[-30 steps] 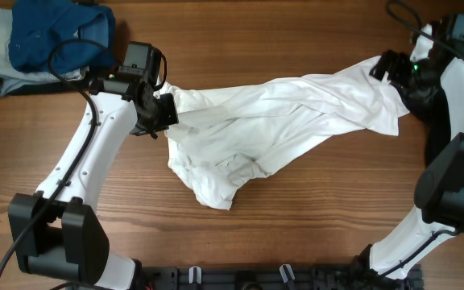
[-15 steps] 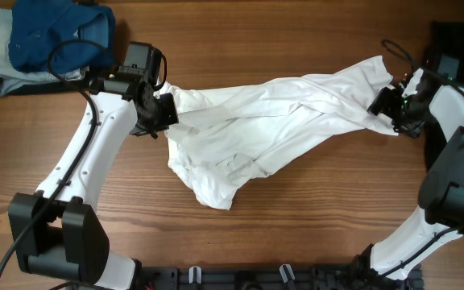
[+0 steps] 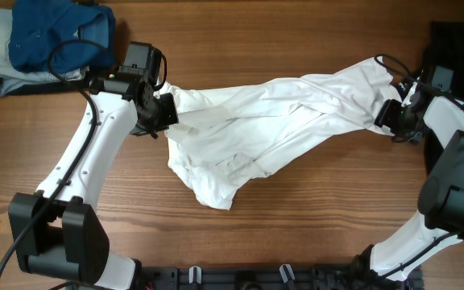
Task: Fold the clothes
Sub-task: 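Lift the shirt high between both grippers, stretching it across the table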
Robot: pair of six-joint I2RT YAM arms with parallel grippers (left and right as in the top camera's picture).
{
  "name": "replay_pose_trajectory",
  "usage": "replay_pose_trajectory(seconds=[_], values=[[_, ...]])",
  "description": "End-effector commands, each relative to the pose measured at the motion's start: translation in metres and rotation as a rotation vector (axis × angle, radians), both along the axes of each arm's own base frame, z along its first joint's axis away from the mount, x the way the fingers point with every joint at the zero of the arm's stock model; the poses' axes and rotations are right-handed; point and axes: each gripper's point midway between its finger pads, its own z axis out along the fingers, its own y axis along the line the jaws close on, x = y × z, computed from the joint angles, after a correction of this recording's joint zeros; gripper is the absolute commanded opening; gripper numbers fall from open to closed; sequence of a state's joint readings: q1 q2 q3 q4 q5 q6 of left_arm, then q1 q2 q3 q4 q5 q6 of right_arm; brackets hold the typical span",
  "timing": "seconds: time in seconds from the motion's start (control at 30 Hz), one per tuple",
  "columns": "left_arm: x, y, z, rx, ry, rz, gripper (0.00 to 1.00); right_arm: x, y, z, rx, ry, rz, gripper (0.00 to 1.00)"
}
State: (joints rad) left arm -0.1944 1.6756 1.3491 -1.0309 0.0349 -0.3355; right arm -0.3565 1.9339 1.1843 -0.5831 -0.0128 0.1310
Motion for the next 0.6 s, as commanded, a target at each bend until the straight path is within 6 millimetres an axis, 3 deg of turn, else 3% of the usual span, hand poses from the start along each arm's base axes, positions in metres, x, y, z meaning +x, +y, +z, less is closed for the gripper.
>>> replay_pose_trajectory(seconds=[0.0, 0.1, 0.23, 0.4, 0.57], values=[[-0.001, 0.003, -0.005, 0.009, 0.014, 0.019, 0.04, -0.022, 0.003, -0.019, 0.01, 0.075, -0.038, 0.34], [-0.001, 0.004, -0.005, 0.011, 0.016, 0.019, 0.04, -0.019, 0.002, -0.014, 0.011, 0.061, -0.061, 0.04], [-0.001, 0.01, -0.005, 0.036, 0.013, 0.03, 0.04, -0.006, -0.001, 0.015, 0.005, 0.012, -0.056, 0.04], [0.003, 0.021, 0.004, 0.031, -0.016, 0.063, 0.04, 0.032, -0.001, 0.092, 0.007, -0.176, -0.001, 0.04], [0.013, 0.031, 0.026, 0.015, -0.112, 0.095, 0.04, 0.079, 0.007, 0.173, 0.026, -0.447, 0.09, 0.04]])
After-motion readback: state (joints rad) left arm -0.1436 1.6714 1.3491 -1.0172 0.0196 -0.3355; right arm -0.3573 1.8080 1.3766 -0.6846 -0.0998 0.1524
